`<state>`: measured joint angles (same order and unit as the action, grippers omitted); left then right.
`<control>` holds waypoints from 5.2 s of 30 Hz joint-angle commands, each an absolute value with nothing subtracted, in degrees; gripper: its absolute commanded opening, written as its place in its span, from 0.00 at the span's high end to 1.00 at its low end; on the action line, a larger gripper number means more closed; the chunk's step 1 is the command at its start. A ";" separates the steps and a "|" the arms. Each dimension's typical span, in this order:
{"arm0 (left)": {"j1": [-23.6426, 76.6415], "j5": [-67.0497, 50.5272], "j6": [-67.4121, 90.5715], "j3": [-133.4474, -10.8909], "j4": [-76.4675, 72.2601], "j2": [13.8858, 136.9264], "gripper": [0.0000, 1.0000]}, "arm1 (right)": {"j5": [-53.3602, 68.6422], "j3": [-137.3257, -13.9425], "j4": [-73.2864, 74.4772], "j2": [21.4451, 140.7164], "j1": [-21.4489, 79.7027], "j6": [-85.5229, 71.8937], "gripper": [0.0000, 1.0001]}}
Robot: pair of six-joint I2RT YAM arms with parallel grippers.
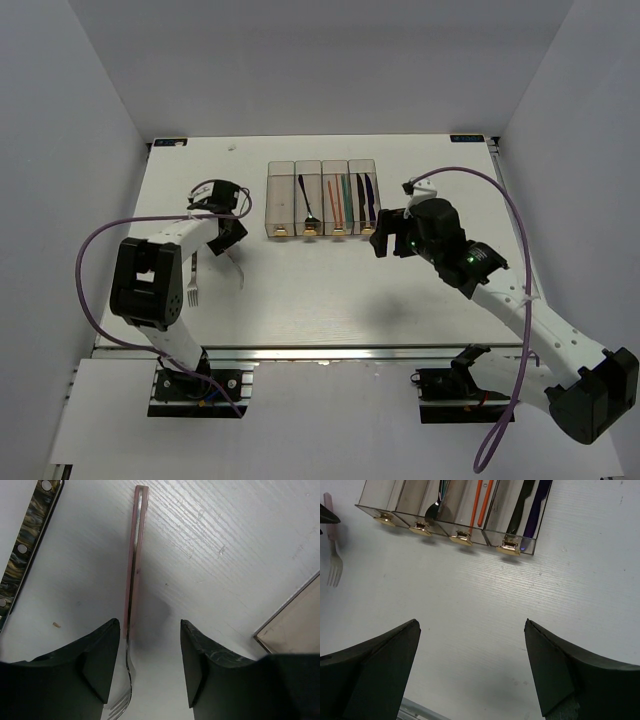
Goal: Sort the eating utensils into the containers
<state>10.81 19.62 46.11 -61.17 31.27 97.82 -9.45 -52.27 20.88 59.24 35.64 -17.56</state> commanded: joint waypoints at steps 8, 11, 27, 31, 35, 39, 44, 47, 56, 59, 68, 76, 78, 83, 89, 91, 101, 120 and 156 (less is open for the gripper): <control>10.02 21.36 45.44 -59.68 30.76 95.01 0.43 | -8.44 -52.91 18.72 60.82 35.42 -17.93 0.11; 9.49 20.83 45.18 -58.54 29.54 95.36 0.45 | -8.26 -53.00 18.90 61.08 35.42 -18.02 0.11; 8.26 15.82 42.81 -58.36 26.98 99.05 1.00 | -9.05 -53.88 19.86 61.17 35.42 -17.93 0.11; 8.44 15.38 40.96 -60.20 28.82 95.48 1.00 | -9.14 -53.88 20.04 61.08 35.42 -17.84 0.11; 9.66 15.30 35.54 -64.76 29.01 86.32 1.00 | -10.19 -53.88 20.21 60.73 35.42 -17.31 0.11; 12.74 1.08 29.27 -74.51 25.06 87.79 1.00 | -11.42 -53.79 20.30 60.91 35.33 -17.14 0.11; 18.63 -3.42 21.73 -96.18 30.56 103.92 1.00 | -10.46 -53.97 20.83 61.26 35.33 -18.37 0.11; 18.63 -3.60 19.52 -106.91 35.22 112.20 1.00 | -11.77 -54.14 22.14 60.12 35.25 -17.58 0.11; 18.63 -2.99 16.78 -118.92 40.88 123.66 1.00 | -13.71 -53.62 23.55 58.10 34.98 -15.91 0.11; 18.63 -1.94 19.33 -111.64 35.71 121.73 1.00 | -13.54 -53.44 23.29 58.27 34.98 -15.91 0.11; 18.63 -0.88 21.88 -102.75 31.73 117.42 1.00 | -13.10 -53.70 23.12 58.71 34.89 -15.73 0.11; 18.63 2.20 21.71 -104.50 33.22 118.82 0.80 | -13.01 -53.70 23.12 58.97 34.98 -15.91 0.11; 18.63 2.29 21.71 -105.38 34.36 119.44 0.71 | -13.01 -53.79 23.20 58.89 34.89 -15.91 0.11; 18.63 1.50 21.01 -105.73 34.89 118.04 0.49 | -13.18 -54.05 23.29 58.71 34.98 -15.82 0.11; 18.02 11.31 23.28 -107.75 40.59 111.02 0.37 | -12.83 -54.58 23.55 58.71 34.89 -15.73 0.11; 14.53 16.06 27.31 -101.31 42.97 104.99 0.35 | -12.57 -54.84 23.82 58.27 34.89 -15.65 0.11; -6.67 18.29 30.94 -62.85 41.48 77.52 0.02 | -5.81 -52.38 21.97 55.55 34.89 -15.21 0.11; -10.55 5.00 26.19 -52.47 37.88 90.17 0.48 | 1.76 -51.59 19.69 53.70 34.89 -14.15 0.11; -10.28 2.10 24.61 -50.97 34.54 94.24 1.00 | 0.18 -52.38 20.13 54.23 34.80 -14.15 0.11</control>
